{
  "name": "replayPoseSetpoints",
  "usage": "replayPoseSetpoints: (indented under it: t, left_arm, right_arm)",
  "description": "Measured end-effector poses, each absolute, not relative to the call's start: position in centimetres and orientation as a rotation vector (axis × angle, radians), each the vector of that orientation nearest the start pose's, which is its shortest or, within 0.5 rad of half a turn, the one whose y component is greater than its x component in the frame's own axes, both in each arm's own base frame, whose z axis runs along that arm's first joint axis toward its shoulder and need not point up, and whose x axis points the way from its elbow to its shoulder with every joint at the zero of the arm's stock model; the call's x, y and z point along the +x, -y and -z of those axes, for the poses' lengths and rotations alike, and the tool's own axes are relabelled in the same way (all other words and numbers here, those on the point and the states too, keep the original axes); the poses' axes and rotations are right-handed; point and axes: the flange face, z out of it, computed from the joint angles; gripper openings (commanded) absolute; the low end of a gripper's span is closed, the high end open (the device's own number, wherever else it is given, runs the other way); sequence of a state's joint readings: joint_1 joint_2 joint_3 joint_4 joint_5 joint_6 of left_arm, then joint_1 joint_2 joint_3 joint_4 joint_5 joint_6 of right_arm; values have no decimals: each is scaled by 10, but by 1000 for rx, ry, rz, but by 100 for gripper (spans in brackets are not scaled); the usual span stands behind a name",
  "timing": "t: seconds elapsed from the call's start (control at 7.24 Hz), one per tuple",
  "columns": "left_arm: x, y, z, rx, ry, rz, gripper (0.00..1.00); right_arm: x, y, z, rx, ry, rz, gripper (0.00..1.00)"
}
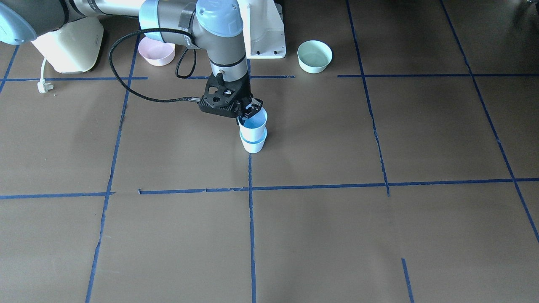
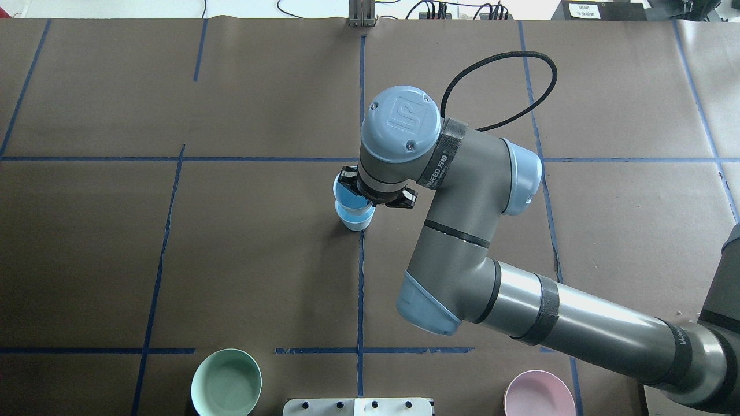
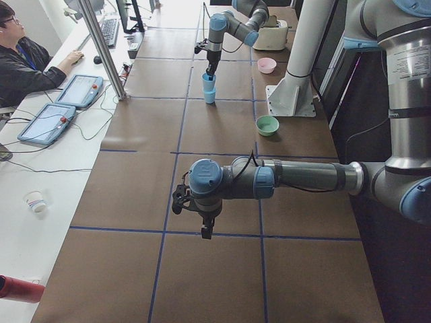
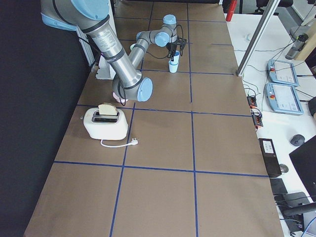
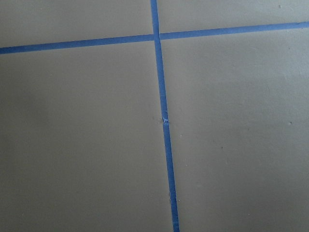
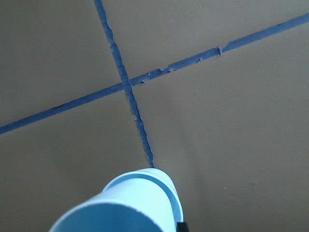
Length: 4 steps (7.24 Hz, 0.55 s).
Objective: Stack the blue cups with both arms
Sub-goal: 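Carry the cup with the right gripper and lower it into the center cup, then open the right gripper and withdraw the right arm from the stack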
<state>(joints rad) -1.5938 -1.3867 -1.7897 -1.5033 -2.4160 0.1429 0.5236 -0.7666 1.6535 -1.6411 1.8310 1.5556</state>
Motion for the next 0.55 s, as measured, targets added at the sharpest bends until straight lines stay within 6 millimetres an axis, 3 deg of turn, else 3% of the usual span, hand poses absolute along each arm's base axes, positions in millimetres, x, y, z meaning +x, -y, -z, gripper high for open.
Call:
replayPoseSetpoints:
  t: [0.55]
  left_arm:
    - [-68, 410, -637, 39, -844, -101, 100]
  right_arm:
    - [-545, 441, -146, -14, 855, -350, 100]
